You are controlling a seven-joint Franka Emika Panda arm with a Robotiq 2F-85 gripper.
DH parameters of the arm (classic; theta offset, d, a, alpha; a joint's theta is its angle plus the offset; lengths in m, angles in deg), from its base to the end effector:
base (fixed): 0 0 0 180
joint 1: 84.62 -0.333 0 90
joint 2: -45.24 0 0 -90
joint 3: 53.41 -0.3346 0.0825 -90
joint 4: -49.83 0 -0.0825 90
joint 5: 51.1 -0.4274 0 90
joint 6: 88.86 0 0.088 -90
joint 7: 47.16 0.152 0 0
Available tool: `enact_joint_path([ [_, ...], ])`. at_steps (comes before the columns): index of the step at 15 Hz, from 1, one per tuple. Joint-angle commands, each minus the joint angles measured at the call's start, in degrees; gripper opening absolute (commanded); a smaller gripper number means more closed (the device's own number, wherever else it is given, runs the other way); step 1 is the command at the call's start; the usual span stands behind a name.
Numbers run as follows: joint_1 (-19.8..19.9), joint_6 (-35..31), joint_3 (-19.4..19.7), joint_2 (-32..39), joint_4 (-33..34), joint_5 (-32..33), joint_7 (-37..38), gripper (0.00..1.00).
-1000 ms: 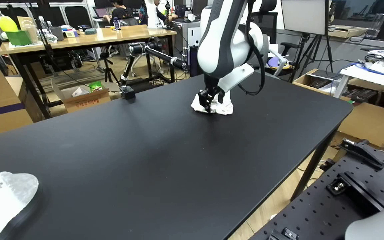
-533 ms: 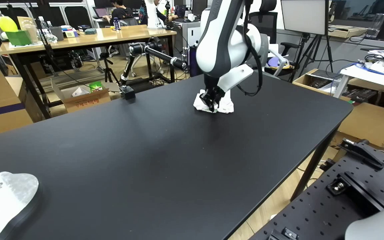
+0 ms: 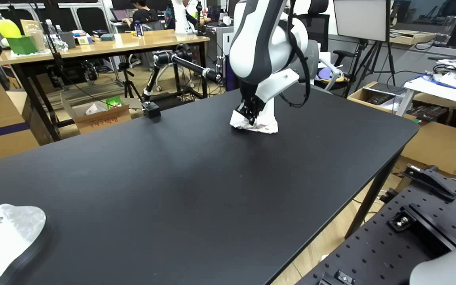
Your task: Put the towel on the black thing on top of the table
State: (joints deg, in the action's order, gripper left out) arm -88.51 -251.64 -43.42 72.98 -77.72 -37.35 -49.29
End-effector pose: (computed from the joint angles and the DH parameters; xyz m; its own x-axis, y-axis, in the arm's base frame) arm 0.5868 -0.0606 0.1010 0.9771 0.1879 0.0995 0.1677 -0.9688 0.1826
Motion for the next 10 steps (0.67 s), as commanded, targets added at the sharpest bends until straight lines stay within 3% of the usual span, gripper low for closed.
enact_joint_path([
  [1,-6.01,8.65,3.35,-6.66,0.21,3.24,7.53,0.01],
  [5,-10.1,17.25,2.97,-12.54,4.52,10.32,18.56,0.01],
  [10,-9.2,25.5,-1.18,-18.34,7.83,17.89,30.77,0.01],
])
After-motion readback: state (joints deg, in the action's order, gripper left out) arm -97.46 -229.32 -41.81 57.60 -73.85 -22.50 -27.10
